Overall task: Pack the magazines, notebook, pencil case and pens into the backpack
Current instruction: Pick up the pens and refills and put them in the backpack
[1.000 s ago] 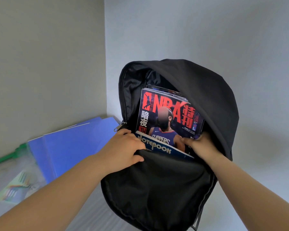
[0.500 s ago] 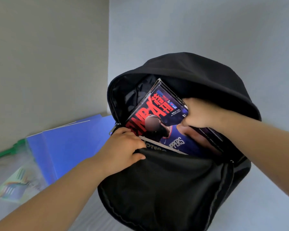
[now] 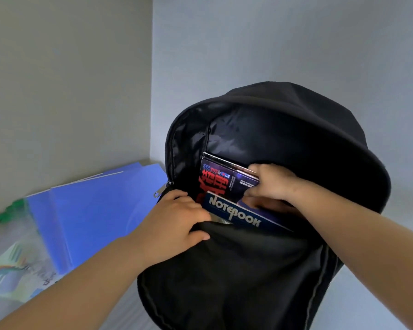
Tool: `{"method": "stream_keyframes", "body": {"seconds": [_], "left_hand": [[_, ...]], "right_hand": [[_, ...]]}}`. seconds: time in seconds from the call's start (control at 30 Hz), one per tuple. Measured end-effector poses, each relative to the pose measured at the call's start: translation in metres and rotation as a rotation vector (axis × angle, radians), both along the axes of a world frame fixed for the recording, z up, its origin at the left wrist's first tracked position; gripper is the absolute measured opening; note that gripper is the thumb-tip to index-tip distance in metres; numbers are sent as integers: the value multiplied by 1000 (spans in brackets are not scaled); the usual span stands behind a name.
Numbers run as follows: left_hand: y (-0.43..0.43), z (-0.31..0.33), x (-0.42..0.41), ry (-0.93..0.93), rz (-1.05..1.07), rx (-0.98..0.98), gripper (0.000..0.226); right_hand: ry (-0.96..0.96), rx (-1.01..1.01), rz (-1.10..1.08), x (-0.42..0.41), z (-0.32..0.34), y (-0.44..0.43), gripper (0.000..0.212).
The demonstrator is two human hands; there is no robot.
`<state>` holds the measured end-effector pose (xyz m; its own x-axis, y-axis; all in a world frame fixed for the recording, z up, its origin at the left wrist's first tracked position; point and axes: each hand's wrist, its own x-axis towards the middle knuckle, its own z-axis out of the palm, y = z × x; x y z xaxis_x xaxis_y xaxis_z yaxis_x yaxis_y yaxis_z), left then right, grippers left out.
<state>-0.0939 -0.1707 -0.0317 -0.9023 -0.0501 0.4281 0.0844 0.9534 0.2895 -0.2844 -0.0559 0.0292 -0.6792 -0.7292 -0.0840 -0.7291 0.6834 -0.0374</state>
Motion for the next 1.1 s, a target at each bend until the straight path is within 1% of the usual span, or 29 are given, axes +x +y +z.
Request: {"method": "stream_keyframes", "body": {"seconds": [0.07,0.2,0.3,0.43,0.5,0.53,0.6,0.63,0.73,0.83,0.9,0.97,1.0,1.07,1.1], "left_hand": [[0,2,-2,16,9,20,30],[-3,6,-8,11,49,38,28],[-4,6,-10,39,64,64,22],[-5,7,-13,45,76,50,21],[-4,7,-14,34,80,58,20],[-4,6,-14,35,82,66,20],[-4,5,-11,54,86,96,22],[-4,4,-9,65,86,115,24],[-8,3,-5,86,99,178,28],[-11,5,-4,187,164,319,24],[-14,4,-7,261,297,437,24],[-20,3,-13,305,446,620,30],[-24,3,-18,266,510,730,37],[-34,2,-28,68,585,937,48],[-41,1,-33,-37,589,1037,47]], "right_hand": [[-110,-64,-28,-3,-8,7,31],[-108,-87,-11,-10,-13,8,27],[-180,-160,23,-15,-12,10,29],[-287,-274,35,-17,-10,11,27],[-238,-222,9,-16,-12,6,23],[-162,-165,-11,-14,-13,3,28],[-5,-55,-45,-12,-18,-2,53],[39,-32,-49,-11,-20,-3,60],[150,-9,14,-8,-22,-2,65],[144,-41,63,-5,-22,3,76],[107,-72,69,-1,-20,7,77],[86,-95,73,2,-17,12,76],[78,-108,75,3,-16,15,75],[73,-127,78,7,-15,22,72],[83,-124,79,8,-15,27,71]]}}
